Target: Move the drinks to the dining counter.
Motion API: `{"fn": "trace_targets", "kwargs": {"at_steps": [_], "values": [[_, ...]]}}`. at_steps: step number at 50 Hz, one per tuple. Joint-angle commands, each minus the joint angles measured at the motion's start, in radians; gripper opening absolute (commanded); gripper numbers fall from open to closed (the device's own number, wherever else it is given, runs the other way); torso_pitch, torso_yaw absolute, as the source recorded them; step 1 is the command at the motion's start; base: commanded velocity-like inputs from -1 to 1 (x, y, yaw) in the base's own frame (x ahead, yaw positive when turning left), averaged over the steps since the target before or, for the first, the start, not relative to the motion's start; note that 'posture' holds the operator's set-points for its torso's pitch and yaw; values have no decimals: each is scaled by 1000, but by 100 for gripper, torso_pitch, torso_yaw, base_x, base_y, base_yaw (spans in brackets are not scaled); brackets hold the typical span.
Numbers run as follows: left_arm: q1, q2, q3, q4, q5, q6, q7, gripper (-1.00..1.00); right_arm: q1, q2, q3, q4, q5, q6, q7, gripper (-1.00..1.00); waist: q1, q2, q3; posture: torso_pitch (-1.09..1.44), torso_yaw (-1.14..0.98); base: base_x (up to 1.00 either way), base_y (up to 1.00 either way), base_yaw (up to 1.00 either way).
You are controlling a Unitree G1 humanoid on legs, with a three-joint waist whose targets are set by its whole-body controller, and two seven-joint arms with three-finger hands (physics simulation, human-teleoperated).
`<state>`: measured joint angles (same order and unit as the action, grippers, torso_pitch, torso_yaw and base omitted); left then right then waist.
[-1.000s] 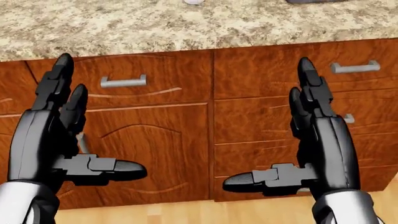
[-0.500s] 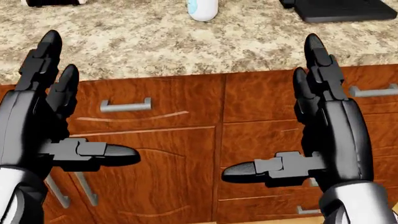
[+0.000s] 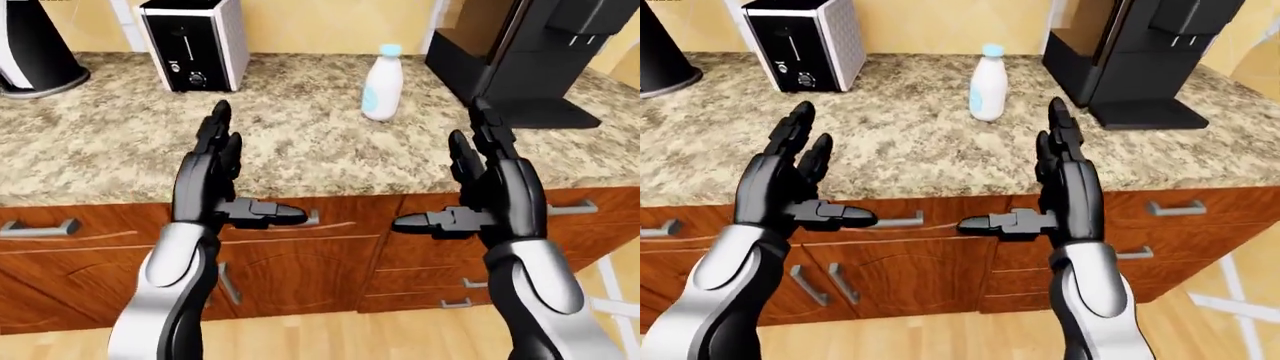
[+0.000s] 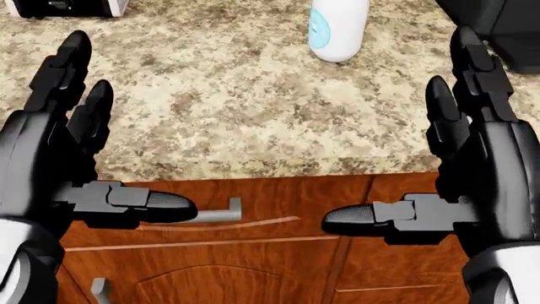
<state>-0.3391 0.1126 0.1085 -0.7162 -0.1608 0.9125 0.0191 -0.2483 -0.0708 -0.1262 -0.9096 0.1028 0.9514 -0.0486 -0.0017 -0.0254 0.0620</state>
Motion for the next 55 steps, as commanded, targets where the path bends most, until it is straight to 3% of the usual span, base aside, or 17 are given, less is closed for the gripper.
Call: {"fn": "trace_targets", "kwargs": {"at_steps": [1, 5, 7, 8, 10, 13, 22, 24, 26, 27, 28, 30, 32, 42, 45, 49, 55], "values": [[-31, 11, 18, -55, 3, -31, 3, 100, -33, -6, 3, -49, 17, -21, -4, 100, 2, -6, -39, 0, 0, 0, -22, 0], [-29, 9, 15, -51, 4, -38, 2, 100, -31, -13, 2, -46, 24, -27, -7, 100, -12, 33, -33, 0, 0, 0, -36, 0], [-27, 9, 11, -55, 7, -37, 2, 100, -28, -14, 7, -45, 25, -32, -9, 100, -12, 80, -16, 0, 0, 8, -42, 0], [-27, 7, 12, -55, 7, -36, 1, 100, -28, -14, 7, -46, 26, -30, -10, 100, 0, 125, -35, 0, 0, 8, -44, 0], [-25, 6, 12, -52, 8, -39, 1, 100, -25, -15, 8, -45, 27, -36, -9, 100, 10, 99, -47, 0, 0, 8, -52, 0], [-17, 6, 7, -50, 12, -48, -3, 100, -17, -15, 7, -45, 28, -44, -8, 100, 22, 98, -71, 0, 0, 0, -58, 0], [-13, 1, 5, -27, 21, -69, -10, 100, -19, -17, 15, -35, 21, -56, -8, 100, 30, 37, -58, 0, 0, 0, -64, 0], [-13, 0, 5, -26, 21, -70, -11, 100, -20, -16, 14, -37, 21, -52, -8, 100, 33, -6, -61, 0, 0, 2, -55, 0], [-11, 0, 4, -26, 22, -73, -12, 100, -20, -16, 16, -37, 20, -51, -7, 100, 26, -105, -77, 0, 0, 3, -55, 0], [-9, -1, 5, -27, 23, -72, -11, 100, -17, -15, 18, -40, 19, -52, -8, 100, 20, -35, -59, 0, 0, 2, -55, 0], [-6, -2, 4, -27, 24, -76, -11, 100, -10, -14, 21, -41, 18, -57, -7, 100, 22, -50, -55, 0, 0, 3, -55, 0], [-5, -2, 5, -20, 25, -84, -13, 100, -11, -13, 25, -38, 13, -59, -7, 100, 11, -29, -63, 0, 0, 4, -36, 0], [-5, -2, 7, -22, 24, -81, -14, 100, -12, -13, 32, -34, 6, -61, -8, 100, 11, -35, -65, 0, 0, 5, -4, 0], [16, -3, 10, -4, 24, -116, -22, 100, -10, -3, 71, -11, -44, -90, 8, 100, 11, -13, -32, 0, 0, 20, 3, 0], [25, -4, 13, 3, 24, -129, -25, 100, -5, 2, 77, -1, -55, -107, 16, 100, 14, -43, -31, 0, 0, 31, 42, 0], [25, -2, 18, -3, 20, -123, -24, 100, -10, 10, 80, -1, -63, -106, 22, 100, 10, -49, -44, 0, 0, 10, 57, 0], [29, 0, 22, -10, 16, -122, -23, 100, -19, 15, 86, -7, -67, -91, 25, 100, 2, -4, -43, 0, 0, 2, 13, 0]]}}
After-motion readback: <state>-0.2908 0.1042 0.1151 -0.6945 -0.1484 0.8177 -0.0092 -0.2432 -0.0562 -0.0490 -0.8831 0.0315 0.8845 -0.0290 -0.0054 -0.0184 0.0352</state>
